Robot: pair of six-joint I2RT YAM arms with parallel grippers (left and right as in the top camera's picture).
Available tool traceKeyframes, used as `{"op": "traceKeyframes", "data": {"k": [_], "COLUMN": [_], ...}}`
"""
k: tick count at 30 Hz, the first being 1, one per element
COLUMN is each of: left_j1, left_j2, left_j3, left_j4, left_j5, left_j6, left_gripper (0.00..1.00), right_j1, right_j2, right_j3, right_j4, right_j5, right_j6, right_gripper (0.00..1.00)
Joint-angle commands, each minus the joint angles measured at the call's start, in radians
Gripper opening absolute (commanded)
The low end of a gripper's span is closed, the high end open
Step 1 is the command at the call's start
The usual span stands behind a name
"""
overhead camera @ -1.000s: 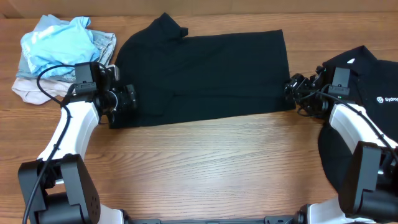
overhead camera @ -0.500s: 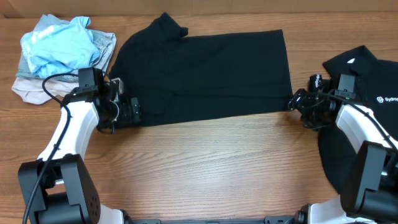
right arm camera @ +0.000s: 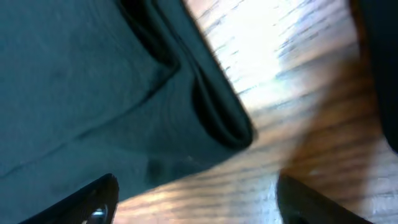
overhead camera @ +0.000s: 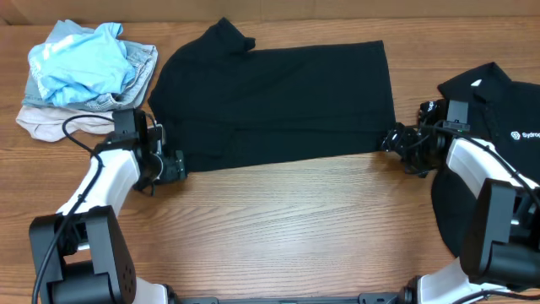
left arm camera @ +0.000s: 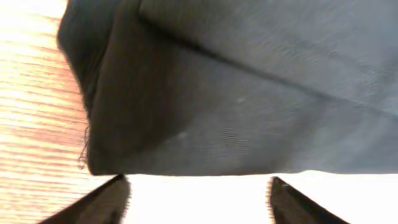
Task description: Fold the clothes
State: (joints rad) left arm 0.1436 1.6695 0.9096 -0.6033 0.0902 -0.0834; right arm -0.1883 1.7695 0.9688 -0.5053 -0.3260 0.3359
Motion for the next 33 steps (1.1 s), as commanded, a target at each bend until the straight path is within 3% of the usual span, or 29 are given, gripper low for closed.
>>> {"op": "traceKeyframes", "data": {"k": [1, 4, 6, 10, 12, 17, 23, 28, 29, 30, 31, 33], "left_j1": [0.001, 0.001, 0.002, 0.014, 0.023, 0.046, 0.067, 0.081, 0.081, 0.080, 0.080, 0.080], "left_j2": [0.006, 0.006, 0.006, 0.006, 0.006, 0.006, 0.006, 0.006, 0.006, 0.006, 0.006, 0.006], "left_j3": [-0.037, -0.038, -0.037, -0.037, -0.037, -0.037, -0.036, -0.034, -0.031, -0.028, -0.024, -0.015], "left_j4": [0.024, 0.034, 0.040, 0.047, 0.048, 0.039, 0.034, 0.031, 0.026, 0.024, 0.022, 0.017], "left_j5": [-0.049, -0.050, -0.056, -0.062, -0.063, -0.064, -0.064, -0.062, -0.062, -0.060, -0.053, -0.035], "left_j6": [-0.003, -0.003, -0.003, -0.019, -0.027, -0.029, -0.029, -0.029, -0.029, -0.029, -0.029, -0.028], "left_gripper": [0.56, 0.51, 0.45, 0.45, 0.50, 0.51, 0.53, 0.60, 0.63, 0.68, 0.73, 0.80], "right_j1": [0.004, 0.004, 0.004, 0.003, 0.003, 0.003, -0.006, -0.032, -0.037, -0.042, -0.047, -0.057], "right_j2": [0.039, 0.039, 0.039, 0.039, 0.039, 0.039, 0.039, 0.039, 0.039, 0.039, 0.037, 0.027], "right_j3": [-0.008, -0.008, -0.008, -0.008, -0.008, -0.008, -0.007, -0.006, -0.006, -0.006, -0.006, -0.001], "right_j4": [0.019, 0.037, 0.057, 0.143, 0.168, 0.104, -0.063, -0.291, -0.314, -0.320, -0.320, -0.313], "right_j5": [0.017, 0.010, 0.011, 0.011, 0.010, 0.010, 0.052, 0.124, 0.124, 0.123, 0.121, 0.103], "right_j6": [0.004, 0.003, -0.002, -0.003, 0.001, 0.021, 0.041, 0.192, 0.200, 0.197, 0.178, 0.127], "right_gripper": [0.66, 0.35, 0.24, 0.29, 0.29, 0.05, 0.04, 0.04, 0.11, 0.31, 0.41, 0.42]}}
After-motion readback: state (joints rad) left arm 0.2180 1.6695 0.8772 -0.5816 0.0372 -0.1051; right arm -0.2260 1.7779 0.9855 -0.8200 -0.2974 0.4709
